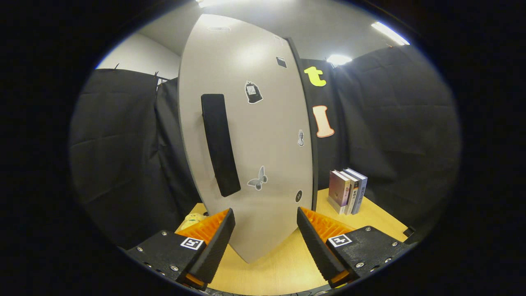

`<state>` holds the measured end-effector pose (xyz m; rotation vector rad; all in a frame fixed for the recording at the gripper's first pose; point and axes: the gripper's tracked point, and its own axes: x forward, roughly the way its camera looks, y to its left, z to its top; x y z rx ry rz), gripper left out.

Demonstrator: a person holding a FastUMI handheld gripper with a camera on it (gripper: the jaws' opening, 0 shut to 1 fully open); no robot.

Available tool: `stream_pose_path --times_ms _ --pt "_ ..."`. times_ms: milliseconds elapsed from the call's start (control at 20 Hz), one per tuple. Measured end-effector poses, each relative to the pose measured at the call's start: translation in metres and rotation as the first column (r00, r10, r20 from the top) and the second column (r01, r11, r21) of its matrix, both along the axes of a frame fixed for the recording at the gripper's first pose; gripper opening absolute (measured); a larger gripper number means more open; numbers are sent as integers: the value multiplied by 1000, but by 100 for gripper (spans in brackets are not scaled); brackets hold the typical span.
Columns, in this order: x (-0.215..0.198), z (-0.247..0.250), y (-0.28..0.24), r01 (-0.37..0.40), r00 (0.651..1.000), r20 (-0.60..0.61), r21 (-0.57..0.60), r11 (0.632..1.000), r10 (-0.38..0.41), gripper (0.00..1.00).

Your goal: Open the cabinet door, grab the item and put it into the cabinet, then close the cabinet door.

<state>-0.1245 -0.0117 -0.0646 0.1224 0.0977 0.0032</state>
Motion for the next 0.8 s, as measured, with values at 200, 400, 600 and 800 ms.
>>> stream_pose_path --times_ms 200,400,600,800 --pt "6 3 11 -20 1000 -8 16 1000 21 95" --pt "13 5 16 -22 1000 -9 25 999 22 94" --pt "11 9 19 -23 1000 -4 4 1000 23 94" --pt "13 5 24 -24 1000 -20 4 1000 24 94"
